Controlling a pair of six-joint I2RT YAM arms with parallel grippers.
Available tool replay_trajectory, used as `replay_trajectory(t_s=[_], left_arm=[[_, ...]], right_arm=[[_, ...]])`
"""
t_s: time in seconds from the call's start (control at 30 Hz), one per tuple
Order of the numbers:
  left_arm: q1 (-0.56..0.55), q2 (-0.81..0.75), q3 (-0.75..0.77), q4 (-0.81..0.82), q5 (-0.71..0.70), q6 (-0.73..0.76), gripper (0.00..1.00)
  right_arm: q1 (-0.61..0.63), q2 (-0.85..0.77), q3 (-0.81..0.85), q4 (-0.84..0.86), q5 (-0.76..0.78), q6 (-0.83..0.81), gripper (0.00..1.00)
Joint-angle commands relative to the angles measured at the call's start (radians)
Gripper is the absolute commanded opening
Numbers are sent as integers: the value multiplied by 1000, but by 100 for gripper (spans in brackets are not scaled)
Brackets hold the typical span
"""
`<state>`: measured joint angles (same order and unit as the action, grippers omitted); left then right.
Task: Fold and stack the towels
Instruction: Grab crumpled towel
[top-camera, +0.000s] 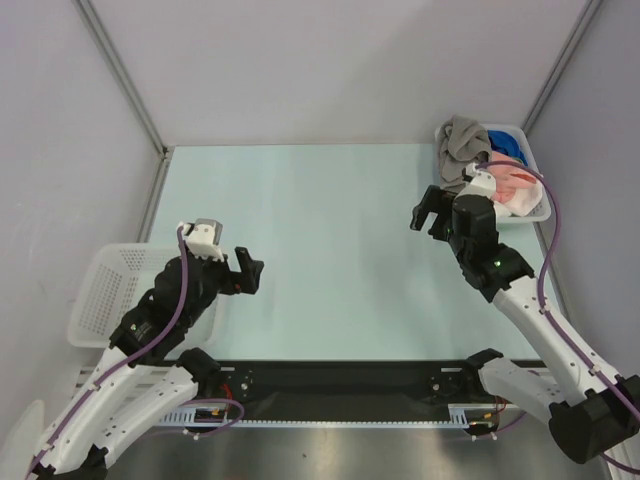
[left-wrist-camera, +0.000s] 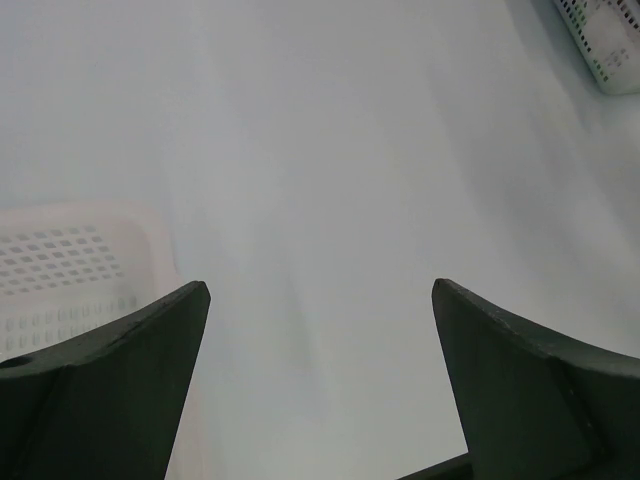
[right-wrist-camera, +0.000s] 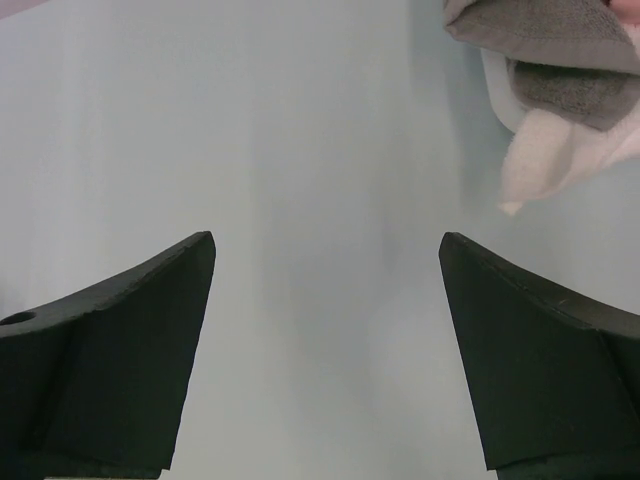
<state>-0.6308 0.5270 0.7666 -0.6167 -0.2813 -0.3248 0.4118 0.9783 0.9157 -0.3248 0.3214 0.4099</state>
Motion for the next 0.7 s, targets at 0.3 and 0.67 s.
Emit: replay_trajectory(t_s=[0.3,0.67], left_arm=[[-6,-4,-1,14,16,-8,100],[-6,1,-1,20,30,-3,100]], right_arm=[[-34,311,350,-100,234,-184,100],[-136,602,546,-152,249,-180,93]])
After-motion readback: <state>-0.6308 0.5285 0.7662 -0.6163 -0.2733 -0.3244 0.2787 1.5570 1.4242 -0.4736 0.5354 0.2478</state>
